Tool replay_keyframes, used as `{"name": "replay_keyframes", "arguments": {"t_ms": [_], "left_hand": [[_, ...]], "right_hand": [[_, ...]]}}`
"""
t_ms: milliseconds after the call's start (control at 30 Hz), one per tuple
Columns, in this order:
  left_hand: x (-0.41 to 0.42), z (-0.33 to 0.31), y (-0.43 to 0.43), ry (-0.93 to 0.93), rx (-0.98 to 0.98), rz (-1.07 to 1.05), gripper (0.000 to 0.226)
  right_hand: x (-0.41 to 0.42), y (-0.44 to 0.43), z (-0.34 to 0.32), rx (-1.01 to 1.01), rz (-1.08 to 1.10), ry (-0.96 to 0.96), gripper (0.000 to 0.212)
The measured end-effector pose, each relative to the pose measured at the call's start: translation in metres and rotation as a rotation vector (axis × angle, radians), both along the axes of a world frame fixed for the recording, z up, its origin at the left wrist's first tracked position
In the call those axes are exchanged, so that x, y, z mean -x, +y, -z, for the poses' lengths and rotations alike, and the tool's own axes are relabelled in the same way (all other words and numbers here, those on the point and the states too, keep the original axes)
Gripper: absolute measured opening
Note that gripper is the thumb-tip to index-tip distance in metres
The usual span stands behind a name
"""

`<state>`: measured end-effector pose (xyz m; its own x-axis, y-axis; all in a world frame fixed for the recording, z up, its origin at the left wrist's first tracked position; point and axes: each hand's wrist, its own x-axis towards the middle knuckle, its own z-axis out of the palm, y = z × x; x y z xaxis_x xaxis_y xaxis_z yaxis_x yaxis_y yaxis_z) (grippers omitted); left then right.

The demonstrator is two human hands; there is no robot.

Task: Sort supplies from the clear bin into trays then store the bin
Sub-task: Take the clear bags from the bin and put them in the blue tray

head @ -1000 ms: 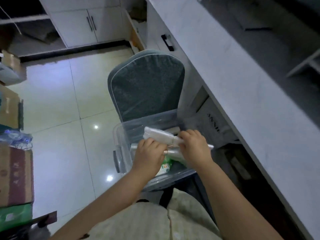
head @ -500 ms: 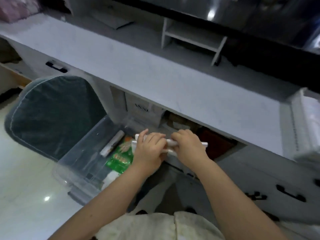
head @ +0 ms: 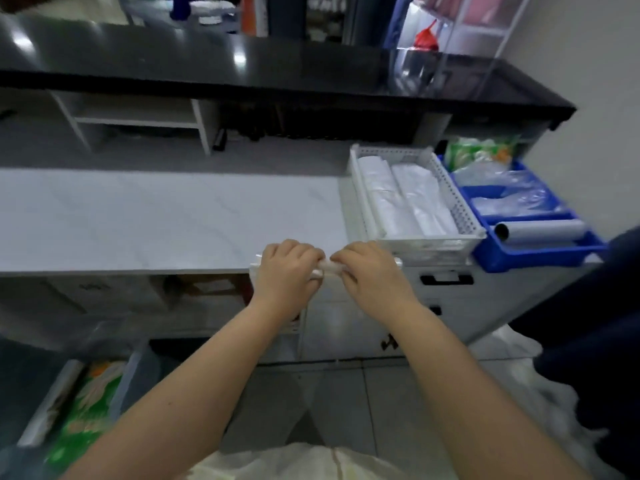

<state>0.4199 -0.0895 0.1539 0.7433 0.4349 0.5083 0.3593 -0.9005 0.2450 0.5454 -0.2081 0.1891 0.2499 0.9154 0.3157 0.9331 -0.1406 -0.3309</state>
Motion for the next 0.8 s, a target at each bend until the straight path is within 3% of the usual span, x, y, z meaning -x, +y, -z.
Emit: {"name": "replay_keyframes", "arguments": {"t_ms": [267, 533, 800], "left_hand": [[-0.153, -0.023, -0.039, -0.087, 0.010, -0.033, 0.026], [-0.266, -0.061, -0.040, -0.158, 0.051, -0.062, 0.023], [-0.375, -0.067, -0.016, -0.053, 0.172, 0.001, 0.017]], "right_hand": [[-0.158, -0.106, -0.018, -0.249, 0.241, -0.012, 0.030], [-0.261, -0.142, -0.010, -0.083, 0.350, 0.047, 0.025], [-0.358, -0.117, 0.003, -0.062, 0.422, 0.022, 0.028]]}}
